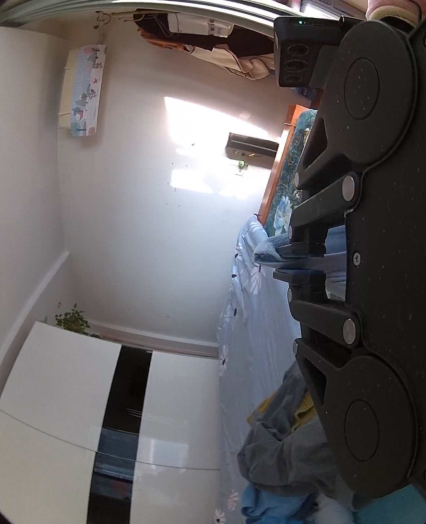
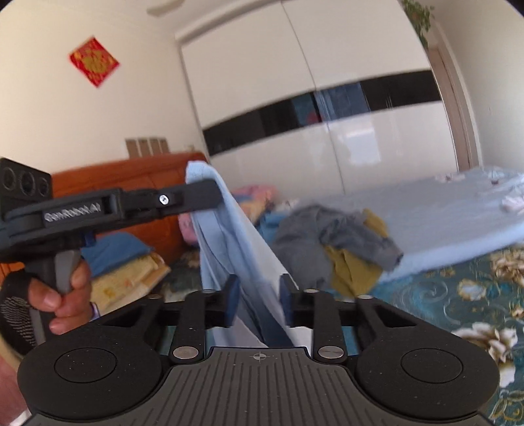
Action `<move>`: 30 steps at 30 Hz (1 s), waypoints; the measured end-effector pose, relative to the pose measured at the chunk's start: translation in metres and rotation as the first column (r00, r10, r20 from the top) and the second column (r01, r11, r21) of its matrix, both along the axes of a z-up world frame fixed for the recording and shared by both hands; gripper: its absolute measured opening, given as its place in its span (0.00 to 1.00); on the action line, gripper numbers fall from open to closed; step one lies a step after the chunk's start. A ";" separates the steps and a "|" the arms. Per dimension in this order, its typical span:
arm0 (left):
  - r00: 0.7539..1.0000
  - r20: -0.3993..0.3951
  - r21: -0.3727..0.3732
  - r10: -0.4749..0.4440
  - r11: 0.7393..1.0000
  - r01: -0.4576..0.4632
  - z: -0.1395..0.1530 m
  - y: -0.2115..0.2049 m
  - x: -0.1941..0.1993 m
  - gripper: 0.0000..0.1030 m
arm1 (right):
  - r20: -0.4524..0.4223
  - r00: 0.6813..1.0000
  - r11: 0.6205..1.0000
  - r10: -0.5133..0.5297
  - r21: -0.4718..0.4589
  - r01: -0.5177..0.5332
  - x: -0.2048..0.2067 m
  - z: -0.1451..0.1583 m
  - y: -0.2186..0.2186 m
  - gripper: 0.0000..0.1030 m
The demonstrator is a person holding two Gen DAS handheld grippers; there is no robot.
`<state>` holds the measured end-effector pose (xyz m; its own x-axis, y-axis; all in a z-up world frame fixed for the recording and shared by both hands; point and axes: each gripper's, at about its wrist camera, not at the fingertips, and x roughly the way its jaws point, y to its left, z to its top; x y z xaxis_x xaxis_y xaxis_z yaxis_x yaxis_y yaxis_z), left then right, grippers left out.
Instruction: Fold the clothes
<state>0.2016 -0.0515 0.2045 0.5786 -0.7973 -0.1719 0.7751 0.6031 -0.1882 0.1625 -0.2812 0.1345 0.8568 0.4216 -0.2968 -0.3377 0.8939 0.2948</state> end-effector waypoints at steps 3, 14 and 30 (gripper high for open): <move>0.998 -0.024 0.016 0.055 0.998 -0.055 -0.019 0.005 0.007 0.16 | -0.051 0.999 1.000 -0.015 0.018 0.016 0.016 -0.011 -0.006 0.07; 0.950 -0.249 -0.022 0.187 0.980 -0.199 -0.085 0.018 -0.032 0.50 | -0.088 0.995 0.997 -0.055 0.048 0.059 0.053 -0.005 -0.021 0.05; 0.900 -0.317 0.190 0.299 0.950 -0.248 -0.167 -0.038 -0.053 0.49 | -0.107 0.990 0.995 -0.089 0.040 0.093 0.059 -0.006 -0.025 0.05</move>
<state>0.1481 -0.0896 0.0373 0.6572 -0.5683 -0.4951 0.4804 0.8220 -0.3058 0.2215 -0.3066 0.1286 0.8572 0.3582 -0.3700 -0.2204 0.9045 0.3650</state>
